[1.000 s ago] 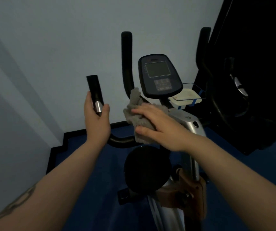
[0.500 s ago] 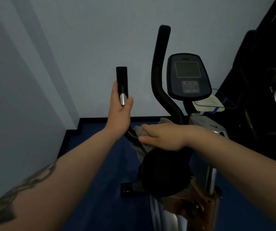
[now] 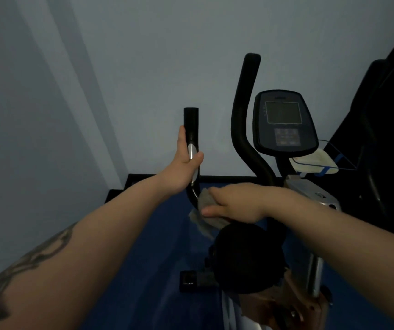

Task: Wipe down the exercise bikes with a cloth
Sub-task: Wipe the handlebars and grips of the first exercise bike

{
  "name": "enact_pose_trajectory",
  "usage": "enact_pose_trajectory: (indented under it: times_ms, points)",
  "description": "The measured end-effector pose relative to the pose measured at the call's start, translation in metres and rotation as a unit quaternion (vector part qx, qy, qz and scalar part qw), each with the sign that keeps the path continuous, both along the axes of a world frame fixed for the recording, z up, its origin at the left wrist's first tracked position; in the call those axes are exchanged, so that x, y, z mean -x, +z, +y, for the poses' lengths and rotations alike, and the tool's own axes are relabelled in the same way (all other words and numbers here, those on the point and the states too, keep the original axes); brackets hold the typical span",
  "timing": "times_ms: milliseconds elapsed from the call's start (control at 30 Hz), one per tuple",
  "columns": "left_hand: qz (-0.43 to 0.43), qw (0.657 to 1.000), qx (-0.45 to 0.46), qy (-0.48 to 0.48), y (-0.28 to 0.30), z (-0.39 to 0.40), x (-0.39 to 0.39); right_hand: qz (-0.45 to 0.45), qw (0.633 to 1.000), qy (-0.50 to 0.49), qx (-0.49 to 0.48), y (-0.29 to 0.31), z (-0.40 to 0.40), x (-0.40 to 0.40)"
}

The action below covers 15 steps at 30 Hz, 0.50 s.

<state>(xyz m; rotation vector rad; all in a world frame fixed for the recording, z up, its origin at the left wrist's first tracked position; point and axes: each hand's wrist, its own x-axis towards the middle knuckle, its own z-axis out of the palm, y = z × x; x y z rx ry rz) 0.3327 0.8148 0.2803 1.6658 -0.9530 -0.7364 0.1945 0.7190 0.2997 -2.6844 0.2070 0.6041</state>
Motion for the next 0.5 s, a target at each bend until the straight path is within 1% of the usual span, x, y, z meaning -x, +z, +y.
enact_pose_trajectory:
  times_ms: [33,100,133,167,200,300,333,367,400,433,500]
  points:
    - [-0.005,1.000,-0.003,0.000,0.000,0.000,0.000,-0.025,0.999,-0.018,-0.034,-0.001,0.007,-0.008]
    - [-0.013,1.000,-0.009,0.000,0.002,0.000,0.002,-0.077,0.984,-0.080,-0.138,-0.005,0.017,-0.016]
    - [-0.015,1.000,-0.009,0.000,0.002,0.000,0.002,-0.098,0.978,-0.099,-0.153,-0.009,0.018,-0.016]
    - [-0.016,1.000,-0.008,0.002,0.002,0.000,0.003,-0.105,0.980,-0.101,-0.139,-0.012,0.016,-0.012]
    - [-0.016,1.000,-0.009,0.003,0.002,0.001,0.003,-0.093,0.985,-0.093,-0.113,-0.013,0.012,-0.008]
    - [-0.011,1.000,-0.021,-0.007,0.002,0.002,0.001,-0.006,0.997,-0.045,-0.063,-0.011,0.002,0.004]
    - [-0.011,1.000,-0.022,-0.011,0.002,0.002,0.000,0.011,0.998,-0.032,-0.044,-0.009,0.000,0.003]
    - [-0.013,1.000,-0.022,-0.015,0.002,0.002,-0.001,0.008,0.999,-0.024,-0.029,-0.007,0.002,-0.001]
    - [-0.013,0.999,-0.024,-0.017,0.002,0.001,-0.002,-0.009,0.999,-0.025,-0.028,-0.005,0.006,-0.007]
    - [-0.012,0.999,-0.026,-0.017,0.003,0.001,-0.003,-0.030,0.998,-0.039,-0.049,-0.005,0.012,-0.013]
    - [0.002,0.999,-0.035,-0.015,0.004,0.000,-0.005,-0.058,0.985,-0.097,-0.134,-0.007,0.023,-0.024]
